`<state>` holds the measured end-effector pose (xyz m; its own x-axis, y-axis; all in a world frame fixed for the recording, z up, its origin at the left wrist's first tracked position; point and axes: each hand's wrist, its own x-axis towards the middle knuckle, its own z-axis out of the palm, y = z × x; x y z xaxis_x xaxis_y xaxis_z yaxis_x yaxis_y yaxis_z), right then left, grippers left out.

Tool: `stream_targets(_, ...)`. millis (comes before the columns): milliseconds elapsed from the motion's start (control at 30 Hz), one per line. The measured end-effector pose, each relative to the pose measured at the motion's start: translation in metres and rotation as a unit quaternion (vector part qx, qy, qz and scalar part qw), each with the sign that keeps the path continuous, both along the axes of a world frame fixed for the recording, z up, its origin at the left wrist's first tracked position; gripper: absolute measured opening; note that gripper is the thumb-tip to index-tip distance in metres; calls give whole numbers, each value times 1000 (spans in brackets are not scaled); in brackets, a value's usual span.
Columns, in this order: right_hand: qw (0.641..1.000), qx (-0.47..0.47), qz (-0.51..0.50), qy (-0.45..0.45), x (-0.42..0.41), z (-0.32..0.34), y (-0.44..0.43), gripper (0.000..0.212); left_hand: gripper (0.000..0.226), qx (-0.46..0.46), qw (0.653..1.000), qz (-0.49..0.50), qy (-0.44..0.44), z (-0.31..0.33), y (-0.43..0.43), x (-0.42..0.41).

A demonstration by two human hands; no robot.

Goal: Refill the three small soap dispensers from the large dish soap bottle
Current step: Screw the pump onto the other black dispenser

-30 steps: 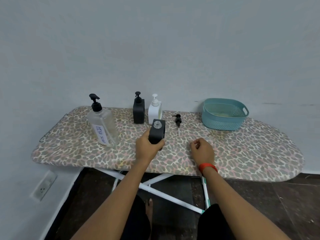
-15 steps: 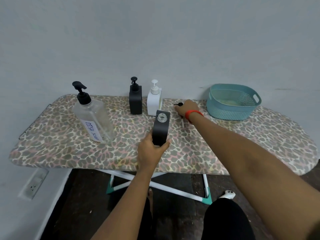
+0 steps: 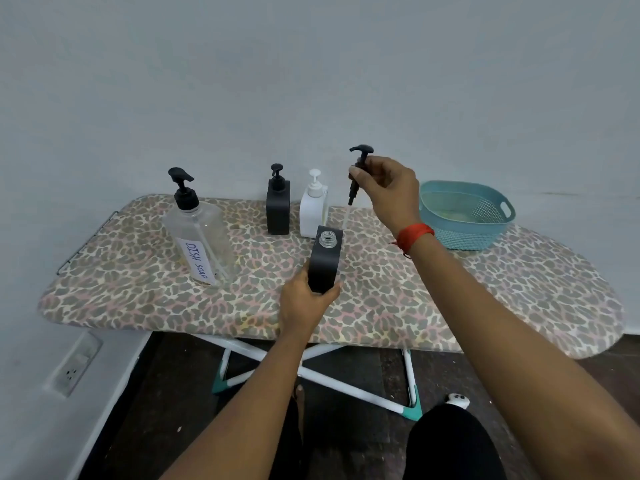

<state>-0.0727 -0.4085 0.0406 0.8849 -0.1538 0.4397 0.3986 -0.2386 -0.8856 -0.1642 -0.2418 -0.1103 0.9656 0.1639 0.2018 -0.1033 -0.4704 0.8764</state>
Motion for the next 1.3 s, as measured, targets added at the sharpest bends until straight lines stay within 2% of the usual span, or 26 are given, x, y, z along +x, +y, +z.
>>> stream_targets(133,997,41,42,-58,-25,11,15,27,50,9,1000,4,1,3,0,-1)
stream_targets(500,994,-72,69,39,-41,-69,24,22,54,12,1000,-1,7,4,0,-1)
stream_targets(700,994,-49,80,53,-40,-79,26,19,68,9,1000,-6,6,4,0,0)
stream_targets(767,994,-49,79,62,-38,-77,29,25,70,9,1000,-5,7,4,0,-1)
stream_targets(867,995,-54,51,69,-36,-76,36,39,57,13,1000,-4,5,4,0,-1)
stream_targets(967,991,-117,16,70,-31,-75,46,43,54,15,1000,-2,9,3,0,1)
stream_targets(1033,986,-140,24,83,-30,-74,49,52,57,14,1000,-1,13,3,0,2)
stream_targets(1100,987,-115,65,89,-32,-73,43,56,56,11,1000,-2,11,3,1,1)
stream_targets(1167,987,-55,121,87,-37,-72,30,44,54,14,1000,-1,10,3,1,2)
stream_targets(1233,982,-18,168,86,-41,-72,17,42,53,16,1000,1,11,2,1,2)
stream_targets(1300,981,-10,174,88,-44,-73,11,45,53,16,1000,2,9,1,0,3)
